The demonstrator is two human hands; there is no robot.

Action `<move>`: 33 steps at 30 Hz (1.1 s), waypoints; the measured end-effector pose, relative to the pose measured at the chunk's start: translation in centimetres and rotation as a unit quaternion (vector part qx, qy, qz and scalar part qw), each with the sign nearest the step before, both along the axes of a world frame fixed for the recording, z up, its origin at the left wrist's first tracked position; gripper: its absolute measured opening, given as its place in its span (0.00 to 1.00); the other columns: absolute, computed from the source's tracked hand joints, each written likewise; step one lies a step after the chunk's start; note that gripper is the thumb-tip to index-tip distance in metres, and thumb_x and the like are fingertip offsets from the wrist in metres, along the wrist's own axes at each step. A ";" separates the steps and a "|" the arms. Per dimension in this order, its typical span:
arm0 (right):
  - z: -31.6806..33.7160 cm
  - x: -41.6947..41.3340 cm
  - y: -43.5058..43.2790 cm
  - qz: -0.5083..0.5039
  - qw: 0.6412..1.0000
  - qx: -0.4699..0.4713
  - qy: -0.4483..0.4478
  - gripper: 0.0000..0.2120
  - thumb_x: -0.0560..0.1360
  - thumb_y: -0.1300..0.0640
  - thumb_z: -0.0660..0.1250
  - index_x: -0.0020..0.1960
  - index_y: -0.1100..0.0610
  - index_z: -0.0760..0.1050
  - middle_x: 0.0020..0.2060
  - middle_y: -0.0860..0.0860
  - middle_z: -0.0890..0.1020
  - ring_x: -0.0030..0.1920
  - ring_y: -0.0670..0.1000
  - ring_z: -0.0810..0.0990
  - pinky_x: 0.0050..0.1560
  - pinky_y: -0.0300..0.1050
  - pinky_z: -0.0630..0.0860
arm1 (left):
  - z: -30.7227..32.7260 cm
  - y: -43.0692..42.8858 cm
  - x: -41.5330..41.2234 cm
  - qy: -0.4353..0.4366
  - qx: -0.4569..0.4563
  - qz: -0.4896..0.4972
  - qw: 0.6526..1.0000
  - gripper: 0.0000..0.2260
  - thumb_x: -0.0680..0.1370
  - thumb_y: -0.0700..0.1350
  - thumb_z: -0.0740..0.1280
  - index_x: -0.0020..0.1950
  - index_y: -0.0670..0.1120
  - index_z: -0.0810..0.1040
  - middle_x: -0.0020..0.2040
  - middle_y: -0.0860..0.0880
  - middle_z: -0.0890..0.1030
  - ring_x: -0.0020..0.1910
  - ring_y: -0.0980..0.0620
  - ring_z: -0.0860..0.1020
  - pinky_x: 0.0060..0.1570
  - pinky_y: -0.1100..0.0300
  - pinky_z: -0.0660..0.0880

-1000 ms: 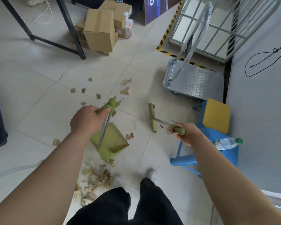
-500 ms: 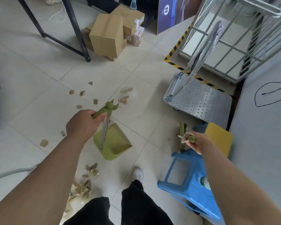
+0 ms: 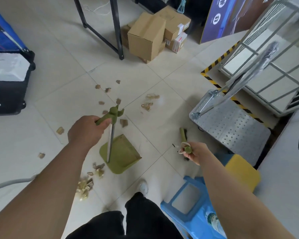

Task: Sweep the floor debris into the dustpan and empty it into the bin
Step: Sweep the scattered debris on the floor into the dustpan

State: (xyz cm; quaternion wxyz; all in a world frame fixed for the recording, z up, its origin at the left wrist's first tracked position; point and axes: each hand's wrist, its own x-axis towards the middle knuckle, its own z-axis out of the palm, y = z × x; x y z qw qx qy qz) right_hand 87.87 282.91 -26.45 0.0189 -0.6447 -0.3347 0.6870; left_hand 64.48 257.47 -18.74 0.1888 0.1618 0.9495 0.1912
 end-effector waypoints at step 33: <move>2.7 -9.0 -22.9 0.202 0.970 -0.101 0.095 0.06 0.75 0.71 0.61 0.41 0.69 0.73 0.42 0.68 0.76 0.25 0.55 0.78 0.24 0.39 0.77 | 1.3 -28.5 3.8 -0.017 0.009 0.225 0.974 0.23 0.77 0.63 0.62 0.32 0.47 0.78 0.26 0.51 0.76 0.26 0.50 0.75 0.29 0.62 0.66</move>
